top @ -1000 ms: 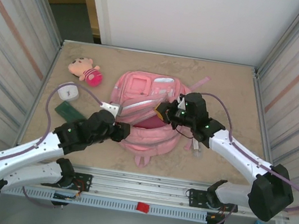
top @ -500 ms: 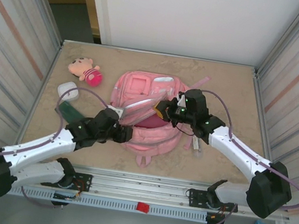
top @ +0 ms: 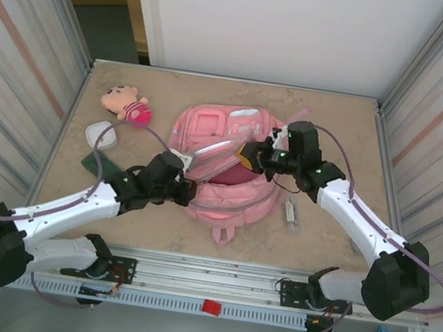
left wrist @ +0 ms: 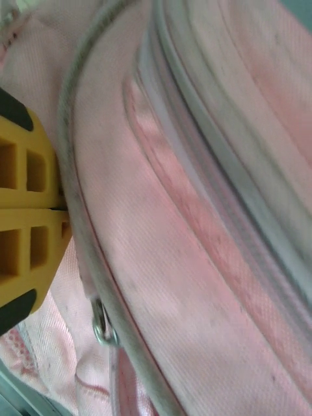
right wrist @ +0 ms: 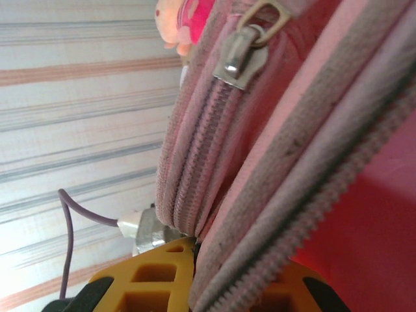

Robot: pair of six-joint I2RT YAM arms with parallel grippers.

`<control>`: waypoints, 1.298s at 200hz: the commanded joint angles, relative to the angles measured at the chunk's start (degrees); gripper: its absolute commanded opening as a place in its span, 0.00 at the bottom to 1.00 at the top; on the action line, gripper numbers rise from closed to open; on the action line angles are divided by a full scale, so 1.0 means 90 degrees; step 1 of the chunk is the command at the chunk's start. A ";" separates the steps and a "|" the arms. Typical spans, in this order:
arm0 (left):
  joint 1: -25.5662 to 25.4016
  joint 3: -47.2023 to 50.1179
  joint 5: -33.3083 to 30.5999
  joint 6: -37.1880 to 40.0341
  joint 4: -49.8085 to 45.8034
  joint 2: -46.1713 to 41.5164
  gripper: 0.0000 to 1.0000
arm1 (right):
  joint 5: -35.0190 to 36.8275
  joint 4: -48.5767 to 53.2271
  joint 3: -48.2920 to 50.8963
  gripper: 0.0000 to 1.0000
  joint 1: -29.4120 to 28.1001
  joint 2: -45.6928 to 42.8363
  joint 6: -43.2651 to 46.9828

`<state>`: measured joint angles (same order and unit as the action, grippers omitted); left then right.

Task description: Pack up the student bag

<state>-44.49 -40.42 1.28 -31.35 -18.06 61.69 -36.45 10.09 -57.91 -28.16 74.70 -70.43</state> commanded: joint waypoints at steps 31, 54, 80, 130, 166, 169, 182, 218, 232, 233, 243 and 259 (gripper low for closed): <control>0.0822 0.0374 -0.0031 0.0394 -0.0633 -0.1051 0.00 | -0.1878 0.0677 -0.0927 0.00 0.1025 -0.0161 0.1281; 0.0891 0.0486 0.0952 0.0733 0.0053 -0.1180 0.00 | -0.1944 0.0493 -0.0958 0.00 0.1052 -0.0080 0.1140; 0.0865 0.0453 0.2364 0.0548 0.0903 -0.0880 0.41 | -0.1878 0.0165 -0.0952 0.00 0.0963 -0.0030 0.0875; 0.0317 0.0146 0.2568 0.0463 0.1231 -0.0239 0.60 | -0.1707 -0.0052 -0.0983 0.00 0.0875 0.0001 0.0624; 0.0276 0.0024 0.2525 0.0378 0.1726 0.0034 0.66 | -0.1713 -0.0076 -0.1023 0.00 0.0761 0.0050 0.0590; 0.0275 0.0006 0.2518 0.0378 0.1774 0.0048 0.66 | -0.1715 -0.0082 -0.1028 0.00 0.0748 0.0059 0.0590; 0.0271 -0.0098 0.2527 0.0421 0.1909 0.0124 0.66 | -0.1694 -0.0090 -0.1016 0.00 0.0704 0.0054 0.0582; 0.0217 -0.0316 0.2618 0.0432 0.2172 0.0324 0.60 | -0.1618 -0.0122 -0.1002 0.00 0.0607 0.0074 0.0559; 0.0192 -0.0392 0.2714 0.0419 0.2212 0.0363 0.54 | -0.1595 -0.0106 -0.0986 0.00 0.0588 0.0069 0.0558; 0.0190 -0.0401 0.2722 0.0418 0.2212 0.0368 0.53 | -0.1595 -0.0106 -0.0987 0.00 0.0589 0.0065 0.0564; 0.0152 -0.0476 0.2780 0.0392 0.2206 0.0370 0.49 | -0.1575 -0.0095 -0.0959 0.00 0.0590 0.0071 0.0561; 0.0074 -0.0533 0.2743 0.0408 0.2176 0.0299 0.46 | -0.1537 -0.0086 -0.0929 0.00 0.0589 0.0052 0.0572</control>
<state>-42.65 -40.71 23.79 -28.49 -6.50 65.71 -46.72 13.78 -63.22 -21.21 75.83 -65.52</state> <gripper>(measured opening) 0.474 0.122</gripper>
